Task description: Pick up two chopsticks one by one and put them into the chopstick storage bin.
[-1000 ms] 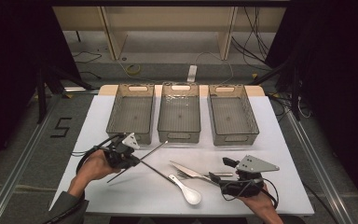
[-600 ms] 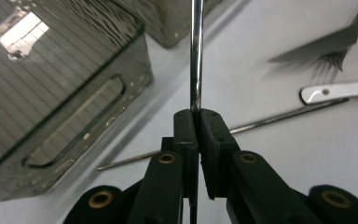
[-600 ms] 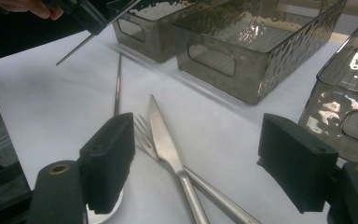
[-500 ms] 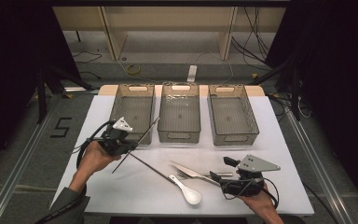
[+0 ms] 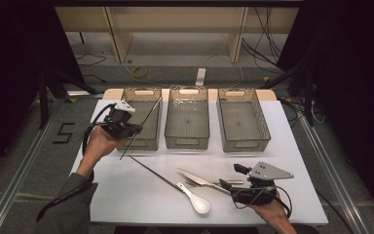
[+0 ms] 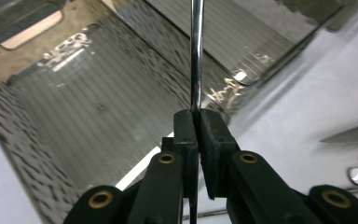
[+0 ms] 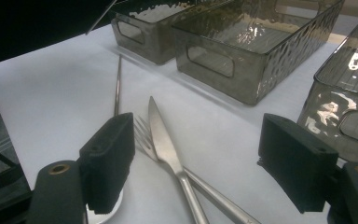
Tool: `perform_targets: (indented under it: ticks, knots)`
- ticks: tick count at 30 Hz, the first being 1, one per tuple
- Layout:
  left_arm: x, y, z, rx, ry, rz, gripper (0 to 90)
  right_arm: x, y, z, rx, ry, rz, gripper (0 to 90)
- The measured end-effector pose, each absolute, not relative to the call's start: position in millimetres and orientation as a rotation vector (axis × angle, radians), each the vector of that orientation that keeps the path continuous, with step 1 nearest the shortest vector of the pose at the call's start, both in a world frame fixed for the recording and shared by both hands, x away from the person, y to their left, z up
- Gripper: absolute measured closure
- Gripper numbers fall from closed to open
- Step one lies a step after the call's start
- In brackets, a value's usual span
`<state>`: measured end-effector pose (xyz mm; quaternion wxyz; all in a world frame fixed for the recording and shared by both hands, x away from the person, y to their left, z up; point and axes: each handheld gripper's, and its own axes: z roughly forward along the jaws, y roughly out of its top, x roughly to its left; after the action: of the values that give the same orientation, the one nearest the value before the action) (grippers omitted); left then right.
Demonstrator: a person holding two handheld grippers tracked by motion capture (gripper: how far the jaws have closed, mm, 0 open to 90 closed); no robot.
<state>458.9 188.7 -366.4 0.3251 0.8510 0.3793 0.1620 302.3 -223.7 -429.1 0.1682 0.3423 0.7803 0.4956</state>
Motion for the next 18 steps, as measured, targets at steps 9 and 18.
perform_targets:
  ticks: [9, 18]
  knots:
    - [480, 200, -351, 2.189, 1.048, 0.474, 85.0, 302, -224, -429, 0.975, 2.214, 1.421, 27.5]
    - [500, 203, -344, 2.165, 1.079, 0.505, 85.0, 301, -224, -428, 0.973, 2.211, 1.429, 27.4]
